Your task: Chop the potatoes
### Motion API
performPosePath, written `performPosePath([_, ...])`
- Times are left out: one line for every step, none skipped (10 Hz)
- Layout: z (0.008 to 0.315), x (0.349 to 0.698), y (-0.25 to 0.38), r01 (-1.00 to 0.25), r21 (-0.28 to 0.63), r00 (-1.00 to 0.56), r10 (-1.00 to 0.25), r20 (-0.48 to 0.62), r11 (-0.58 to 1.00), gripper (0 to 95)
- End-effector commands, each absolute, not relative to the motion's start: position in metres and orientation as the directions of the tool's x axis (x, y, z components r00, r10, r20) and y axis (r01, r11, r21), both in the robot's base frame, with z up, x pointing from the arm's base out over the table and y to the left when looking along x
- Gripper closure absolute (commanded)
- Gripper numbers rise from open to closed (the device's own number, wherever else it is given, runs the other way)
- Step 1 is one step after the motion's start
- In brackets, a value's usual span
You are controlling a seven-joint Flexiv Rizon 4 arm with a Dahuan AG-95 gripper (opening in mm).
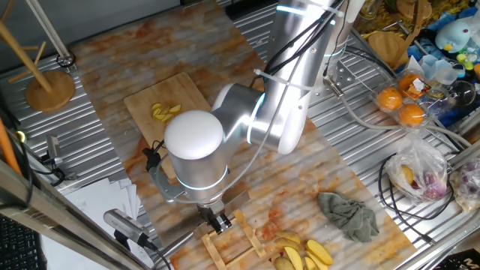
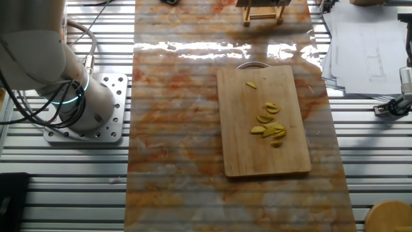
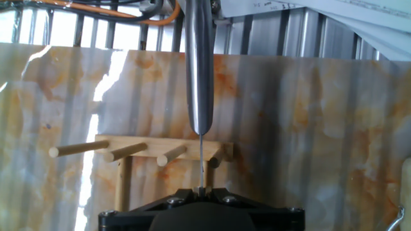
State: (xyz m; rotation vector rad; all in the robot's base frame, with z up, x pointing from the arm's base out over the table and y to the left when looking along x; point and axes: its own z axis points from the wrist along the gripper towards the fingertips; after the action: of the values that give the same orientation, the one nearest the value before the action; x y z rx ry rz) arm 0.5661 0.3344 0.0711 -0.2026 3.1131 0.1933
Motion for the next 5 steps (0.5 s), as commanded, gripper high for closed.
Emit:
performPosePath([0.0695, 0.5655, 0.3338, -0.131, 0.121, -0.991, -0.129, -0.027, 0.984, 95.0])
performPosePath([0.0673, 0.565, 0.3335, -0.133, 0.121, -0.991, -0.131, -0.027, 0.984, 95.0])
performPosePath([0.0656, 0.5647, 0.3332, -0.135, 0.121, -0.991, -0.132, -0.026, 0.984, 95.0])
performPosePath([0.0635, 0.5647, 0.3331, -0.134, 0.12, -0.991, -0.132, -0.027, 0.984, 95.0])
performPosePath([0.0615, 0.5648, 0.3329, -0.135, 0.12, -0.991, -0.133, -0.028, 0.984, 95.0])
